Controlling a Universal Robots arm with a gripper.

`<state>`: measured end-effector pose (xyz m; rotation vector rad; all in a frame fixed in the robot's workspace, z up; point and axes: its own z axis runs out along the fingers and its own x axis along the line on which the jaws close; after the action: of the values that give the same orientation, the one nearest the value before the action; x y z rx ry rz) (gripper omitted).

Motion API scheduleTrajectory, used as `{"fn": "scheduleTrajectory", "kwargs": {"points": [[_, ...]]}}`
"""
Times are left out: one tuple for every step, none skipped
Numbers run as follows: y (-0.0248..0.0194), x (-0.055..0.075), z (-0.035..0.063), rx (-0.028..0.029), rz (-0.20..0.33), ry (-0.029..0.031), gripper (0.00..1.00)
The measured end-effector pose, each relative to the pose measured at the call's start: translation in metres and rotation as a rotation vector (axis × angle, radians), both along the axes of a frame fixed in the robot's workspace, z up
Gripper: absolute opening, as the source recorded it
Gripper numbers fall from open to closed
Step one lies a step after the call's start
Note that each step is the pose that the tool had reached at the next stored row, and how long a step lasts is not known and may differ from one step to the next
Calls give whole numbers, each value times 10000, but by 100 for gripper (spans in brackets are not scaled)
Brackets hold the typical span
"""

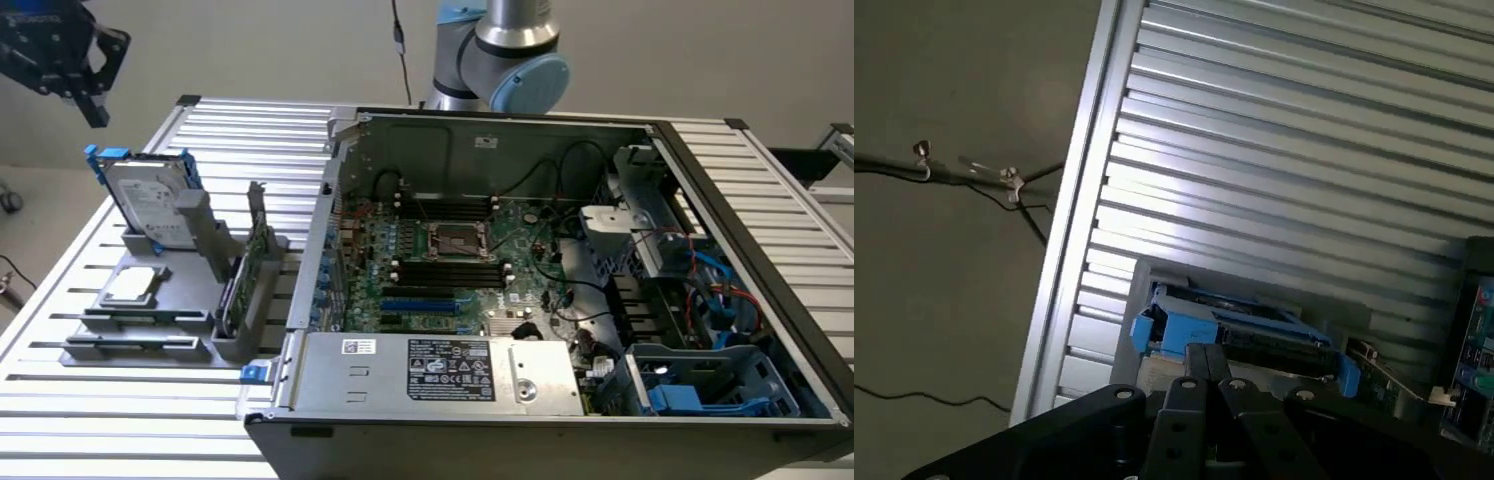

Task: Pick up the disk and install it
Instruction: 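Pick up the disk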

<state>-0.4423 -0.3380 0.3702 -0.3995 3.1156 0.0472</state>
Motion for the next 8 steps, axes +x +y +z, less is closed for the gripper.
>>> {"fn": "scheduleTrajectory", "kwargs": {"points": [[0, 0, 0, -3, 179, 0, 11], [0, 0, 0, -7, 359, 0, 11], [0, 0, 0, -10, 539, 0, 11], [0, 0, 0, -13, 718, 0, 11], [0, 0, 0, -16, 899, 0, 11], [0, 0, 0, -20, 1077, 0, 11], [0, 0, 0, -23, 1259, 0, 11], [0, 0, -1, -26, 1437, 0, 11]]}}
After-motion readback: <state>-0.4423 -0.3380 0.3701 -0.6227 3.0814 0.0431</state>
